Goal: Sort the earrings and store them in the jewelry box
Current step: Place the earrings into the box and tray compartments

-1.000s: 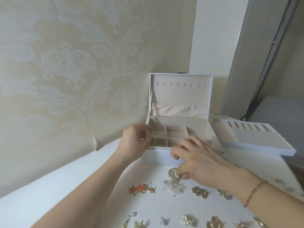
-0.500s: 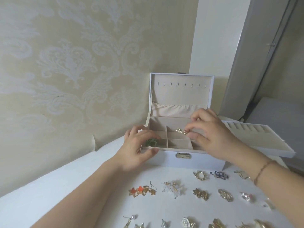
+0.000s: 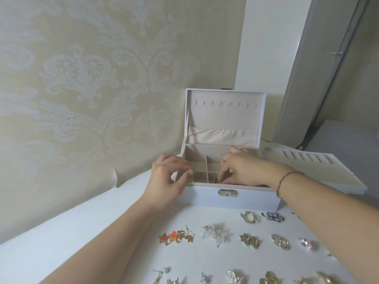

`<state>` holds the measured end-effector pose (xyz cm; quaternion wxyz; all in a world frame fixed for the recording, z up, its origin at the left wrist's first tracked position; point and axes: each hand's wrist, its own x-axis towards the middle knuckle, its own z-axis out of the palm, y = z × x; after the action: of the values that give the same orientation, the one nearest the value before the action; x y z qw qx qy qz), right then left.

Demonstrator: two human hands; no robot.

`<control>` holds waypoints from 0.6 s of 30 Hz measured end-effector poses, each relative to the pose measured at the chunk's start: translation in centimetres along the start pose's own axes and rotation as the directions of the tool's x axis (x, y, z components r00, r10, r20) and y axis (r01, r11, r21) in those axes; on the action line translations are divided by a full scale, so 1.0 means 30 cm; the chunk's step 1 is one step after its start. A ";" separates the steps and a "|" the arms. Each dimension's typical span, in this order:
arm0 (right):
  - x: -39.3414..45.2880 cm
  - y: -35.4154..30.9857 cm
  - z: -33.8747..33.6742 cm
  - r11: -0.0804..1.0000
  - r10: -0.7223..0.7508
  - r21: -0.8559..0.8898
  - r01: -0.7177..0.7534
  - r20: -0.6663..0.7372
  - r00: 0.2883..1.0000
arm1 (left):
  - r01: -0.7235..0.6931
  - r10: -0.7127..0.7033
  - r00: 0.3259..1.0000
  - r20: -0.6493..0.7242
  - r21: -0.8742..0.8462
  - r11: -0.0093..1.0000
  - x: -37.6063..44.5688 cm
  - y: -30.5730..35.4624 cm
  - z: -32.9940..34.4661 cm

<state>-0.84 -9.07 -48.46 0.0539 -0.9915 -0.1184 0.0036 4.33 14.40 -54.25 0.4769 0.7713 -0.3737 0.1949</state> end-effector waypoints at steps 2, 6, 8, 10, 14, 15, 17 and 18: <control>-0.032 0.003 -0.022 0.999 -0.016 0.049 0.021 -0.114 0.993 | 0.098 -0.099 0.995 -0.013 -0.060 0.993 0.002 0.000 0.013; -0.179 -0.006 -0.075 0.981 -0.147 0.031 0.193 -0.532 0.834 | 0.164 -0.182 0.978 -0.106 -0.158 0.974 0.009 0.015 0.018; -0.269 -0.008 -0.075 0.962 -0.274 -0.138 0.238 -0.521 0.808 | 0.137 -0.158 0.979 -0.127 -0.157 0.978 0.004 0.030 0.015; -0.336 -0.002 -0.053 0.906 -0.391 -0.323 0.273 -0.395 0.832 | 0.038 -0.044 0.996 -0.083 -0.068 0.997 -0.013 0.040 0.010; -0.367 0.025 0.012 0.803 -0.439 -0.508 0.311 -0.151 0.886 | -0.160 0.149 0.984 0.096 0.111 0.981 -0.031 0.042 0.007; -0.367 0.026 0.026 0.797 -0.428 -0.516 0.314 -0.116 0.896 | -0.181 0.168 0.979 0.117 0.119 0.976 -0.031 0.036 0.007; -0.367 0.027 0.045 0.809 -0.397 -0.498 0.311 -0.075 0.915 | -0.202 0.186 0.972 0.141 0.112 0.973 -0.032 0.029 0.005; -0.368 0.025 0.050 0.820 -0.389 -0.481 0.309 -0.074 0.918 | -0.208 0.195 0.971 0.138 0.090 0.974 -0.031 0.026 0.002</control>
<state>-11.43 -12.23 -50.08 -0.1731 -0.9336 -0.2907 -0.1182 3.12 14.52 -54.43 0.3889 0.7640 -0.4695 0.2115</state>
